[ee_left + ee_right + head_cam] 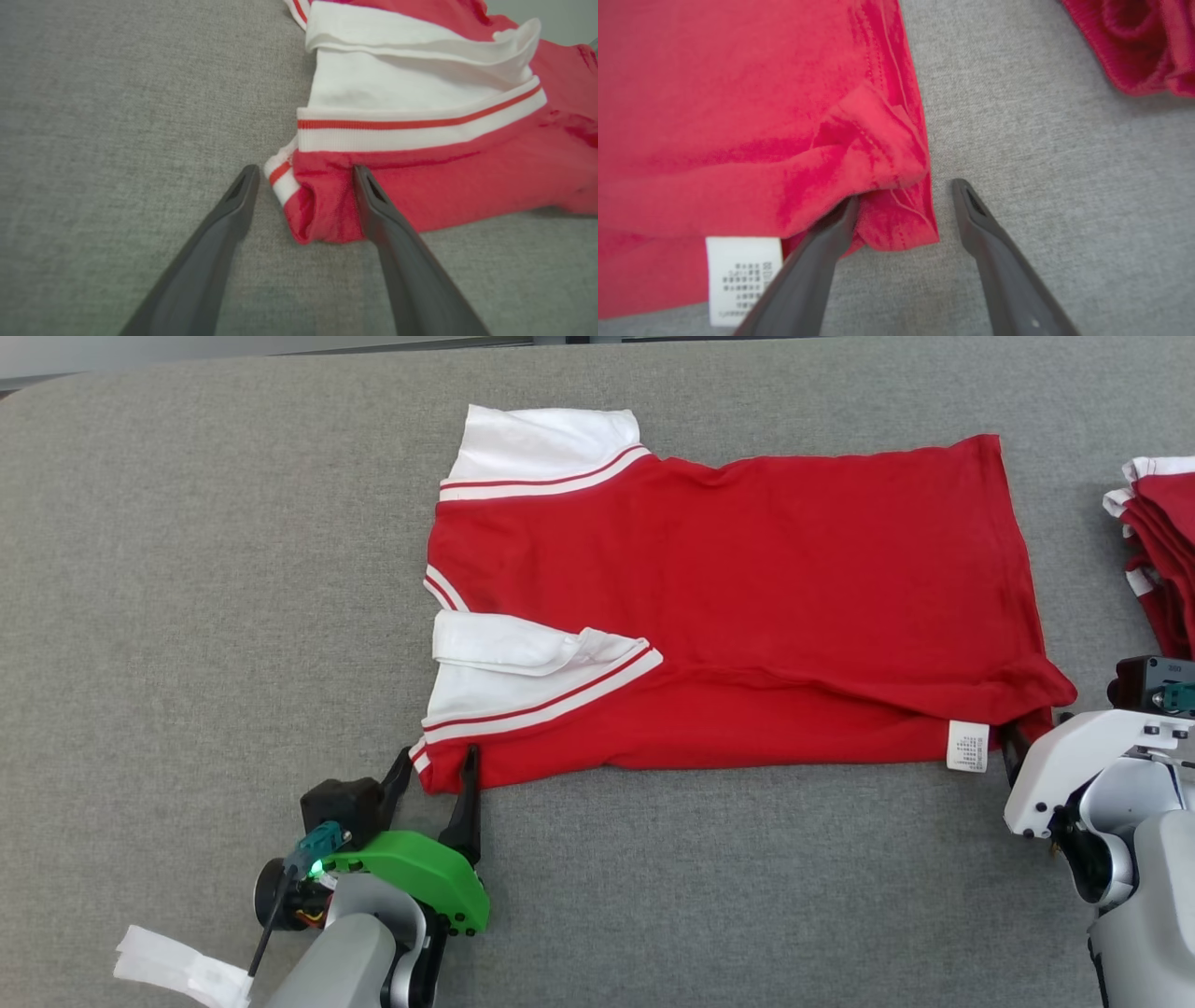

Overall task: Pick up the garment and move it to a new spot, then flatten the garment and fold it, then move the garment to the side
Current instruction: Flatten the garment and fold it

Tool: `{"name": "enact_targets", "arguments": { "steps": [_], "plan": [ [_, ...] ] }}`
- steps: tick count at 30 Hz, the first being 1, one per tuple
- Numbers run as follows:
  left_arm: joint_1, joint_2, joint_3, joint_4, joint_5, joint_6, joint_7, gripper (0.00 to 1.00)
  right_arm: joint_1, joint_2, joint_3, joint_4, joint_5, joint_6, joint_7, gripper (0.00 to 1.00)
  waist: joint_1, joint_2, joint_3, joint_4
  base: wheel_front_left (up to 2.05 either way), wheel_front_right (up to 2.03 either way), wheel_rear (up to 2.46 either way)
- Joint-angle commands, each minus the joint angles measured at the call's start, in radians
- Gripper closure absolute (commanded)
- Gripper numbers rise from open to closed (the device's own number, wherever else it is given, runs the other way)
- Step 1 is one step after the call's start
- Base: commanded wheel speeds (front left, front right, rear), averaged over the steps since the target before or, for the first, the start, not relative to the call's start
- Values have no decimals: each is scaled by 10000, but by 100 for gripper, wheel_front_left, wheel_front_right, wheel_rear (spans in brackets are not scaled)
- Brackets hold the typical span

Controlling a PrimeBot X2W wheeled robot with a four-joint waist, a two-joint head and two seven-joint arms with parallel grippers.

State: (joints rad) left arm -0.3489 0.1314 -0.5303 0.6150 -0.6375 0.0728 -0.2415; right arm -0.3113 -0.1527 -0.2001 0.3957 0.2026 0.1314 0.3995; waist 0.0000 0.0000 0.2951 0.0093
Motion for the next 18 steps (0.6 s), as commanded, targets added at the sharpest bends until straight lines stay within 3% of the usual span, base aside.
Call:
{"name": "enact_targets", "arguments": {
  "steps": [1, 3, 4, 11, 18],
  "plan": [
    [34, -82, -111, 307, -171, -82, 305, 9, 162, 61, 195, 415, 154, -9, 302, 0, 0, 0, 14, -1, 0, 0, 0],
    [-25, -129, -207, 488, -210, -186, 478, 92, 208, 21, 393, 571, 307, -11, 433, 75, 0, 0, 8, -16, 0, 0, 0],
    [-30, -155, -239, 553, -249, -277, 534, 100, 249, -23, 483, 604, 382, -9, 429, 100, 0, 0, -8, -31, 0, 0, 0],
    [221, -66, -157, 530, -459, -551, 435, 100, 619, -318, 552, 71, 797, -20, -221, 100, 0, 0, -415, -139, 0, 0, 0],
    [892, 555, 130, -702, -710, -383, 375, 100, 1268, -496, 342, -959, 944, -20, -506, 100, 0, 0, -877, -106, 0, 0, 0]
  ]
}}
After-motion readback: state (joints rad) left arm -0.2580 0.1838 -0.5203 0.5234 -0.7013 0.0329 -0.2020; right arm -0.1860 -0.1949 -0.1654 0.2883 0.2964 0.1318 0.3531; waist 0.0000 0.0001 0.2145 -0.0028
